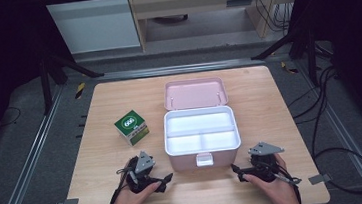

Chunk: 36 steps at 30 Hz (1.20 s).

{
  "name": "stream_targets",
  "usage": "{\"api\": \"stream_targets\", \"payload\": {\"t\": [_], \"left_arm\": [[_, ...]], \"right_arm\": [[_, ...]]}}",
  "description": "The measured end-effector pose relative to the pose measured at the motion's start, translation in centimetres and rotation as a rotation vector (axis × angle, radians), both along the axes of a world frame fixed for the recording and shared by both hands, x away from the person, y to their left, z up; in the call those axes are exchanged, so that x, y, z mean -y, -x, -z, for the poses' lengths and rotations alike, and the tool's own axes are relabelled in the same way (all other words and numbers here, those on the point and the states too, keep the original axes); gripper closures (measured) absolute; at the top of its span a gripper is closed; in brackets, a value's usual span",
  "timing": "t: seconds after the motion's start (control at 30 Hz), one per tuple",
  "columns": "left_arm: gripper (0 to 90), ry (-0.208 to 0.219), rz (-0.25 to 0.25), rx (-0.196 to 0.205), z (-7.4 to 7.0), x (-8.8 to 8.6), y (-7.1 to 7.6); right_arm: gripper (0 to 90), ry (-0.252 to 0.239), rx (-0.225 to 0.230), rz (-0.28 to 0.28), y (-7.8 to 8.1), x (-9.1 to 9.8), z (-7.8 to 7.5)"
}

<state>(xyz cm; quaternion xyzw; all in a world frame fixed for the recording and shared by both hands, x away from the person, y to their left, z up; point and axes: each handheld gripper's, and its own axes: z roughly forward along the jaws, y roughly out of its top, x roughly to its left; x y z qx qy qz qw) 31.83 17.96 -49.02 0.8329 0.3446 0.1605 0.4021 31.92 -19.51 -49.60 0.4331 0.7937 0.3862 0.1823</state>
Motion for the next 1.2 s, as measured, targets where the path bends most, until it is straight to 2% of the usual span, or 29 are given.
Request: {"api": "stream_targets", "payload": {"t": [0.03,0.1,0.13,0.17,0.2,0.27,0.3,0.33,0.37,0.4,0.43,0.47,0.6,0.73,0.97,1.2], "left_arm": [[6.3,0.003,0.018,0.025,-0.3,0.7,0.0],[7.8,0.013,0.023,0.051,-0.6,1.4,-0.1],[8.1,0.013,0.023,0.051,-0.6,1.4,-0.1],[8.6,0.034,0.017,0.058,-0.8,1.9,-0.3],[9.4,0.054,0.016,0.057,-0.9,2.2,-0.4],[11.4,0.057,0.027,0.063,-1.0,2.4,-0.5],[12.2,0.05,0.041,0.087,-1.2,2.7,-0.5],[12.7,0.05,0.041,0.087,-1.2,2.7,-0.5],[13.4,0.07,0.032,0.096,-1.3,2.9,-0.7],[14.2,0.07,0.032,0.096,-1.3,2.9,-0.7],[14.2,0.088,0.029,0.096,-1.3,3.0,-0.8],[14.8,0.088,0.025,0.1,-1.3,3.1,-1.0],[13.0,0.095,0.029,0.091,-1.2,3.2,-1.2],[13.1,0.086,0.021,0.089,-1.2,3.2,-1.3],[18.7,0.095,0.001,0.069,-1.6,2.7,-1.2],[21.9,0.082,-0.014,0.075,-1.8,2.3,-0.9]], "right_arm": [[8.3,-0.015,0.016,-0.018,-0.1,-0.4,-0.4],[8.4,-0.022,0.036,-0.034,-0.4,-0.8,-0.8],[8.4,-0.022,0.036,-0.034,-0.4,-0.8,-0.8],[8.6,-0.021,0.062,-0.047,-0.7,-1.1,-1.2],[7.4,-0.02,0.067,-0.06,-0.8,-1.2,-1.4],[6.8,-0.036,0.073,-0.078,-1.0,-1.6,-1.7],[6.9,-0.041,0.076,-0.088,-1.1,-1.8,-1.9],[6.9,-0.041,0.076,-0.088,-1.1,-1.8,-1.9],[7.4,-0.036,0.09,-0.112,-1.2,-2.2,-2.1],[7.4,-0.036,0.09,-0.112,-1.2,-2.2,-2.1],[7.4,-0.034,0.093,-0.122,-1.3,-2.4,-2.2],[7.1,-0.035,0.095,-0.138,-1.4,-2.8,-2.2],[5.2,-0.027,0.096,-0.142,-1.7,-3.0,-2.2],[5.3,-0.03,0.089,-0.145,-1.9,-3.0,-2.2],[6.2,-0.023,0.084,-0.141,-2.0,-3.4,-2.4],[7.4,-0.02,0.086,-0.151,-2.1,-3.7,-2.4]]}}
